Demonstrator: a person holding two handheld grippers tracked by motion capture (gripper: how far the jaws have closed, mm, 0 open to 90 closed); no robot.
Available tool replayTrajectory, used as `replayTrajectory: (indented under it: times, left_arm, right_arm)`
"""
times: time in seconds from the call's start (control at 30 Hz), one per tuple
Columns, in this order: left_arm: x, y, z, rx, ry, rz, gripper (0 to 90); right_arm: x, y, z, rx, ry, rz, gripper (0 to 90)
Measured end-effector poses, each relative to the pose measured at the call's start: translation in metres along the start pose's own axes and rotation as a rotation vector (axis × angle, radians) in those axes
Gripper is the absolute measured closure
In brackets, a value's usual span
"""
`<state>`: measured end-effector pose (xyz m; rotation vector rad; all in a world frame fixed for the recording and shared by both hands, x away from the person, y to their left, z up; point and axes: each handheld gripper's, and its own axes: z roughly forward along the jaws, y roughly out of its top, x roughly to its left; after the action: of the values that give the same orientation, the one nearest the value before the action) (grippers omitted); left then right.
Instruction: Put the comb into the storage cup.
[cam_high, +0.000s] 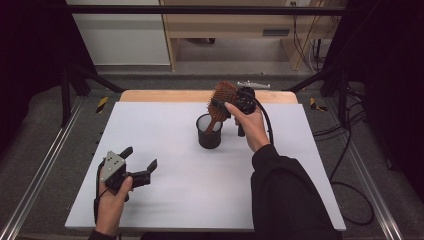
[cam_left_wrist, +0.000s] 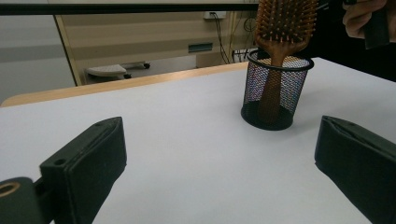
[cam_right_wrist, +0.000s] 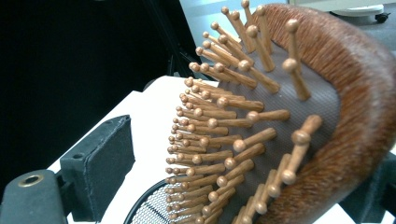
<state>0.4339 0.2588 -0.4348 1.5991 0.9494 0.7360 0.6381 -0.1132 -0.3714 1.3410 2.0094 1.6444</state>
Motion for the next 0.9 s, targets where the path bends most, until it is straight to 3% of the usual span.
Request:
replayTrajectory:
  times: [0.9]
  left_arm:
    - [0.000, 0.000, 0.000, -0.002, 0.005, 0.001, 2.3]
  right_arm:
    - [-0.001, 0.001, -0.018, -0.006, -0.017, -0.022, 5.5]
